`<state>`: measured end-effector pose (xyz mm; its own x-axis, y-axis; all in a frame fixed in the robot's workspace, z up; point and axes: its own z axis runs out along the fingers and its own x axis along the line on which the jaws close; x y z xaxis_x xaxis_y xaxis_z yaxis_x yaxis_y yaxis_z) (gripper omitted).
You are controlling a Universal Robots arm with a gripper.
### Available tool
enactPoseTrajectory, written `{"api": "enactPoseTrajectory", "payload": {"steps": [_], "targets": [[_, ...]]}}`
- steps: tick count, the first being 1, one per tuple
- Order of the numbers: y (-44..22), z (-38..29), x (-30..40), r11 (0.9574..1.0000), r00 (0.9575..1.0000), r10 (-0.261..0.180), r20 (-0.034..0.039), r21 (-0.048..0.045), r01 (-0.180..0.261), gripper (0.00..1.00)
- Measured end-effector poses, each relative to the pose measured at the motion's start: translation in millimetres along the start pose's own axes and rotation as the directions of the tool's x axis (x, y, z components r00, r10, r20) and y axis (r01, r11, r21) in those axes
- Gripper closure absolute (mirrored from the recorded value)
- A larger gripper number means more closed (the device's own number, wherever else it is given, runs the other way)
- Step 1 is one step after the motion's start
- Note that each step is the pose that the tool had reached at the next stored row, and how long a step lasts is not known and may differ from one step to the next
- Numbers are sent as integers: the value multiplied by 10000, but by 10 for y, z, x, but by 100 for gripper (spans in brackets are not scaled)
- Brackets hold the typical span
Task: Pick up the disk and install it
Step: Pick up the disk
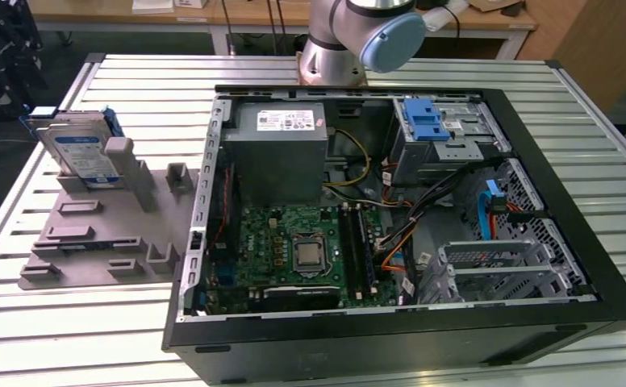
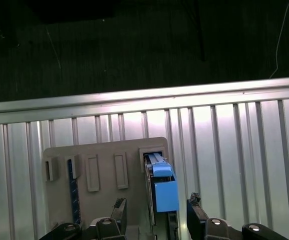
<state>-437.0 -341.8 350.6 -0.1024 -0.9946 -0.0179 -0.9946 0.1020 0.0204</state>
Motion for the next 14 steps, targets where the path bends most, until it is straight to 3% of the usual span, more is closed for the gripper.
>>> {"api": "enactPoseTrajectory", "payload": {"steps": [14], "targets": [[-1,47,1,10000,10000,0,0,0,0,41]]}}
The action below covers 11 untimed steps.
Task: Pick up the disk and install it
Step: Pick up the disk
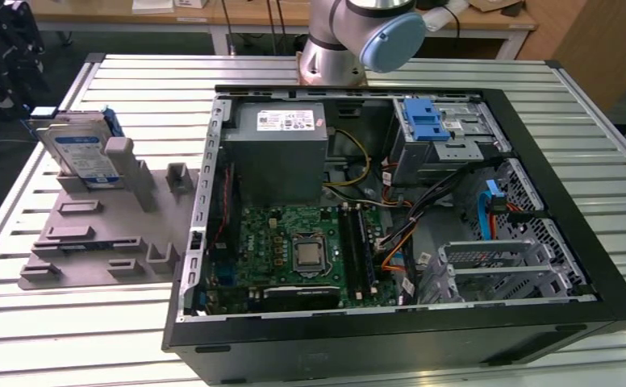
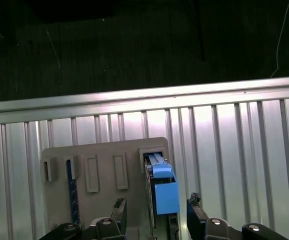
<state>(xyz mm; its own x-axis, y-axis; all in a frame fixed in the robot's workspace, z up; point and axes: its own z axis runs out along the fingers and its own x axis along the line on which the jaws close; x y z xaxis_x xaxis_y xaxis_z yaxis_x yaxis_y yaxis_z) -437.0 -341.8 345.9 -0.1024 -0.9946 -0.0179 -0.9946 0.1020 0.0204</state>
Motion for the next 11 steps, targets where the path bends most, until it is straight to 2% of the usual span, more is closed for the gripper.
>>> {"api": "enactPoseTrajectory", "payload": {"steps": [11], "targets": [[-1,42,1,10000,10000,0,0,0,0,41]]}}
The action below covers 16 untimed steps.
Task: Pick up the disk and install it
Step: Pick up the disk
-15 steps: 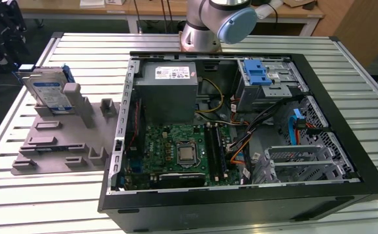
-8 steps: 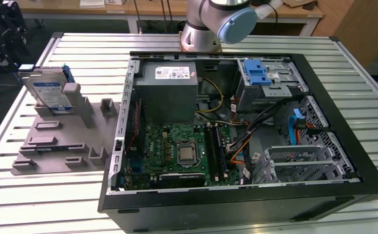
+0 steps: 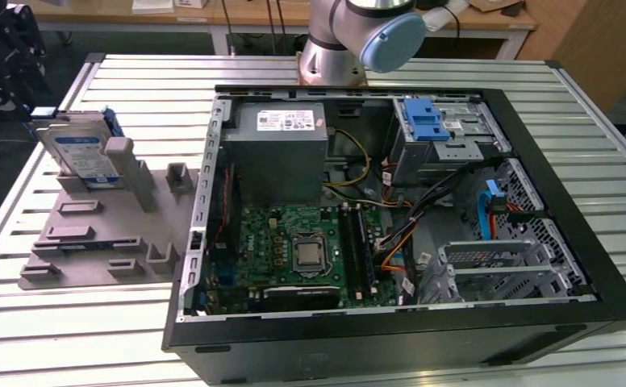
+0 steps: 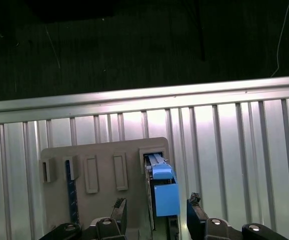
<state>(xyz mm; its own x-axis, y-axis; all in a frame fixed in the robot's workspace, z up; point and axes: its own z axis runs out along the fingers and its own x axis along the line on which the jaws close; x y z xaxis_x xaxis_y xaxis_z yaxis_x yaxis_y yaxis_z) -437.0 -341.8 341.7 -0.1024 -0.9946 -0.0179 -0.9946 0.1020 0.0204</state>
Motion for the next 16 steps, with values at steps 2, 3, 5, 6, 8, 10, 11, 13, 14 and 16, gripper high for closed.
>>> {"api": "enactPoseTrajectory", "payload": {"steps": [2,3,5,6,8,10,11,13,14,16], "targets": [[0,8,0,10000,10000,0,0,0,0,41],[0,11,0,10000,10000,0,0,0,0,41],[0,19,1,10000,10000,0,0,0,0,41],[0,22,0,10000,10000,0,0,0,0,41],[-1,30,1,10000,10000,0,0,0,0,41],[-1,37,1,10000,10000,0,0,0,0,41],[-1,42,1,10000,10000,0,0,1,0,41],[-1,49,1,10000,10000,0,0,0,0,41],[-1,52,1,10000,10000,0,0,0,0,41],[-1,59,1,10000,10000,0,0,0,0,41]]}}
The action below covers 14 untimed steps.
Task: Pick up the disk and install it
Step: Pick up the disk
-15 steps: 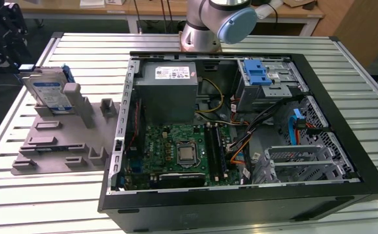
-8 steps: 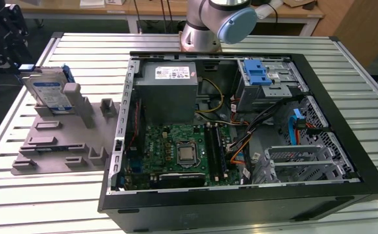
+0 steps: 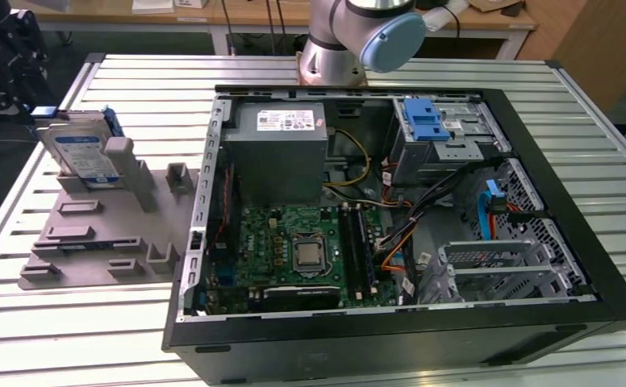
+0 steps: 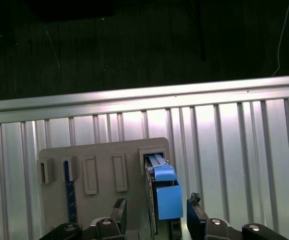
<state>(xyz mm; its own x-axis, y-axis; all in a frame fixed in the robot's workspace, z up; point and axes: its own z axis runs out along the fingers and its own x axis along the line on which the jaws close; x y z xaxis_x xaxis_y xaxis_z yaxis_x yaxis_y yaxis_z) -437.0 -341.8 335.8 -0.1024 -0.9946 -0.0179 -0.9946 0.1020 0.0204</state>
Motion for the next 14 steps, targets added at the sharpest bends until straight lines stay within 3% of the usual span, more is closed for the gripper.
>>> {"api": "enactPoseTrajectory", "payload": {"steps": [14], "targets": [[-1,41,1,10000,10000,0,1,1,0,41]]}}
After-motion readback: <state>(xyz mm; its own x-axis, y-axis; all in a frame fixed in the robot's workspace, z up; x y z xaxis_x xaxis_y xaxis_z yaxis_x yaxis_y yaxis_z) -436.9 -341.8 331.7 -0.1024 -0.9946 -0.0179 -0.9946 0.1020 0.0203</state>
